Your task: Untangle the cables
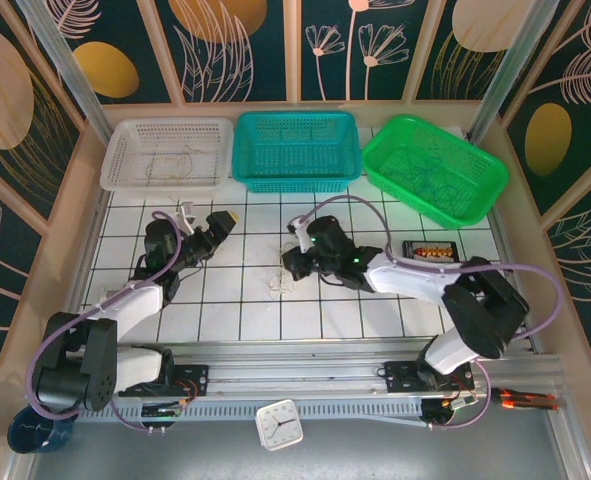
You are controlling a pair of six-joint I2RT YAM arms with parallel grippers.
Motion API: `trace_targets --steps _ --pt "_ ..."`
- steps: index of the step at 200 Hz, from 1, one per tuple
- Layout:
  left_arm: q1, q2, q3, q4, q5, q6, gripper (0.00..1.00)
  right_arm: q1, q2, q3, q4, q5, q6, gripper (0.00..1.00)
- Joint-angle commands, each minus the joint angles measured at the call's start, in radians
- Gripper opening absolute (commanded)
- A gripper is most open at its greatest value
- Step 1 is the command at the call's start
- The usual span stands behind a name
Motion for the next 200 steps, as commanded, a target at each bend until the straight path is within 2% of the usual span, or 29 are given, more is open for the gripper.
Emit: trace_targets --steps 1,50,111,142,170,200 --pt "-0.044 -0.019 -0.012 0.101 -0.006 -0.068 0.99 -0.029 -0.071 -0.067 0.160 -0.045 0.084 0.00" --pt "-0.178 0.001 -0.013 0.212 -0.067 -0.144 0.98 -0.077 -0.125 -0.148 0.306 -0.056 0.180 0.00" --pt "-0.290 0.068 -0.007 0.310 -0.093 -0.172 0.79 -0.120 -0.129 -0.215 0.465 -0.119 0.284 0.00" --pt "-0.326 0.117 0.009 0.346 -0.093 -0.178 0.72 -0.125 -0.128 -0.222 0.487 -0.140 0.301 0.00" --pt "-0.336 0.127 0.014 0.350 -0.122 -0.162 0.72 -0.131 -0.144 -0.221 0.479 -0.133 0.297 0.00" --pt "-0.336 0.098 -0.018 0.311 -0.188 -0.094 0.77 -0.164 -0.200 -0.201 0.430 -0.111 0.285 0.00"
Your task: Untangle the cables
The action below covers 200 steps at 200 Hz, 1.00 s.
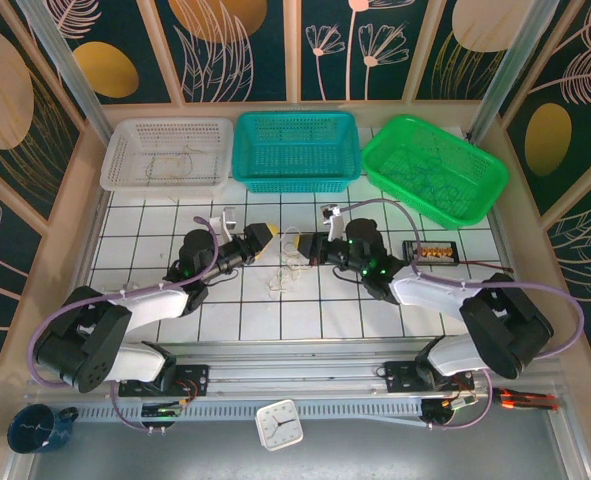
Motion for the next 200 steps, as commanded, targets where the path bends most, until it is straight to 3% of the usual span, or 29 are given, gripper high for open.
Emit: trace_targets --steps 1,48,86,133,200 --pt "-0.004 -0.026 -0.017 0.034 -0.061 0.057 0.77 -0.032 -0.070 0.015 0.003 0.008 -0.002 0.00" --pt "-0.004 -0.032 -0.086 0.013 -0.100 0.200 0.79 -0.059 -0.132 0.098 -0.094 0.035 -0.031 0.00" --pt "-0.014 -0.001 -0.078 0.010 -0.041 0.336 0.79 -0.059 -0.158 0.124 -0.114 0.051 -0.017 0.00" --pt "-0.092 0.060 -0.007 0.005 0.047 0.462 0.78 -0.060 -0.172 0.138 -0.137 0.058 -0.010 0.00" --pt "-0.197 0.162 0.107 -0.006 0.020 0.531 0.78 -0.043 -0.178 0.136 -0.142 0.067 -0.002 0.00"
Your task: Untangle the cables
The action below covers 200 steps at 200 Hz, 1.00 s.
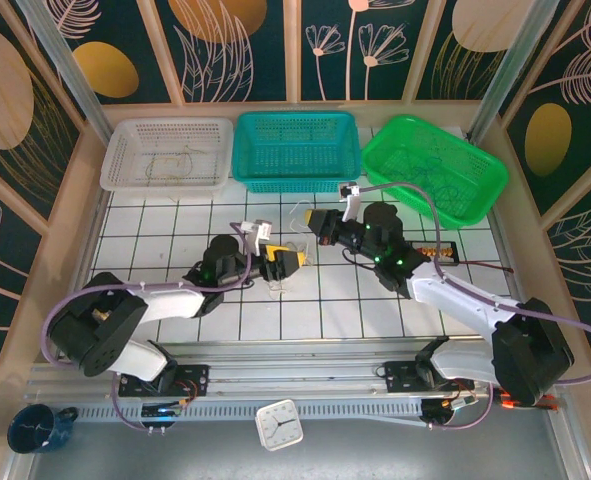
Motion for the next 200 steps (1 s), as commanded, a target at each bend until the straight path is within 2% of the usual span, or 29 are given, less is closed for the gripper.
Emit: trace_targets --steps 1,38,67,90,103,153,200 --pt "-0.019 0.044 0.046 0.023 0.011 0.049 0.77 0.012 -0.025 0.032 0.007 0.022 0.004 0.00" --pt "-0.048 0.121 0.097 0.024 -0.022 0.059 0.74 0.033 -0.022 0.052 0.007 0.024 0.012 0.00" --pt "-0.051 0.168 0.090 0.079 -0.074 0.034 0.61 0.046 -0.034 0.094 -0.013 0.015 0.016 0.00" --pt "-0.051 0.191 0.068 0.122 -0.088 0.016 0.45 0.041 -0.051 0.146 -0.056 0.037 0.019 0.00" --pt "-0.052 0.199 0.049 0.140 -0.088 0.009 0.40 0.026 -0.050 0.192 -0.089 0.034 0.019 0.00" --pt "-0.052 0.229 -0.007 0.175 -0.093 0.001 0.40 -0.029 -0.046 0.364 -0.122 -0.028 0.032 0.00" --pt "-0.052 0.284 -0.042 0.232 -0.078 -0.035 0.52 -0.068 -0.036 0.460 -0.119 -0.048 0.040 0.00"
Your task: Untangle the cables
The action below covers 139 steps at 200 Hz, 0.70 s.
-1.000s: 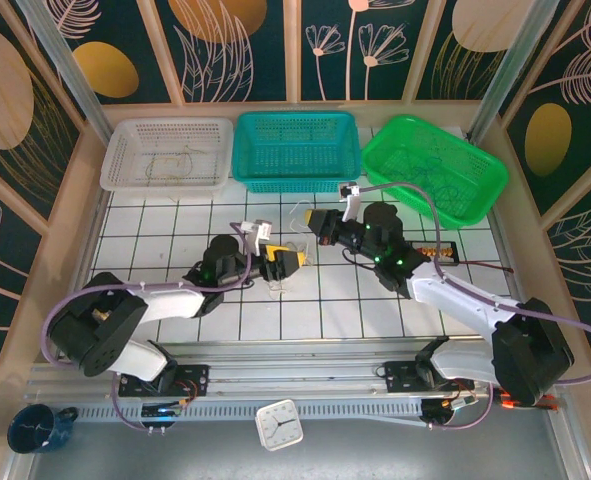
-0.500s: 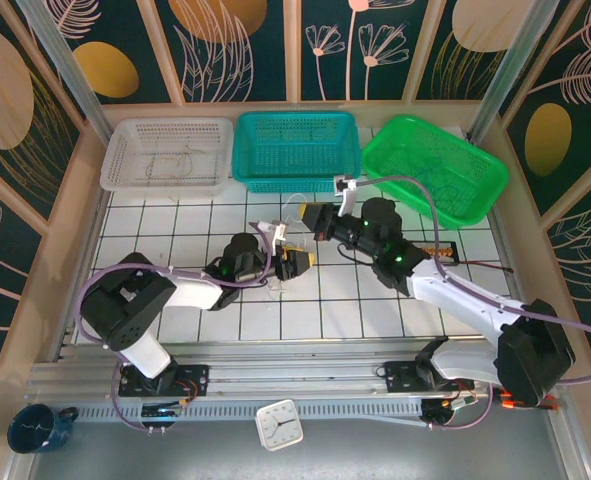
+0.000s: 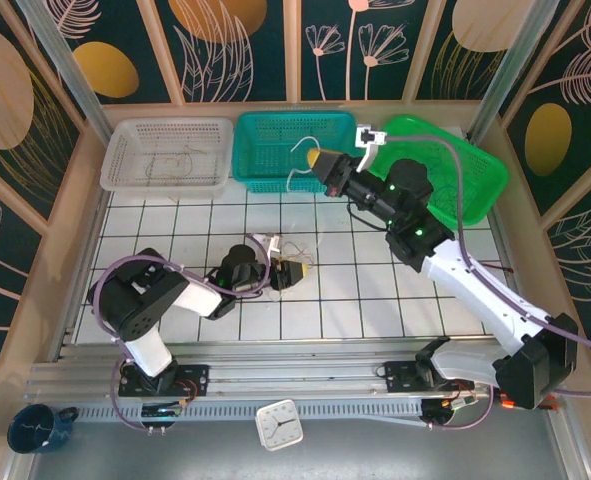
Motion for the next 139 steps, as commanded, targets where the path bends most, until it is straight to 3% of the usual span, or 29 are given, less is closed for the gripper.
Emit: trace_targets --steps 1,73,139 --pt "-0.003 0.028 -0.020 0.082 0.013 -0.023 0.52 -0.022 -0.016 0.057 0.001 -0.028 0.011 0.00" --pt "-0.003 -0.037 -0.038 0.076 0.019 -0.038 0.61 -0.063 0.046 0.135 0.021 -0.031 0.003 0.00" --pt "-0.003 -0.181 -0.038 0.053 0.007 -0.086 0.76 -0.192 0.178 0.170 0.113 -0.030 0.021 0.00"
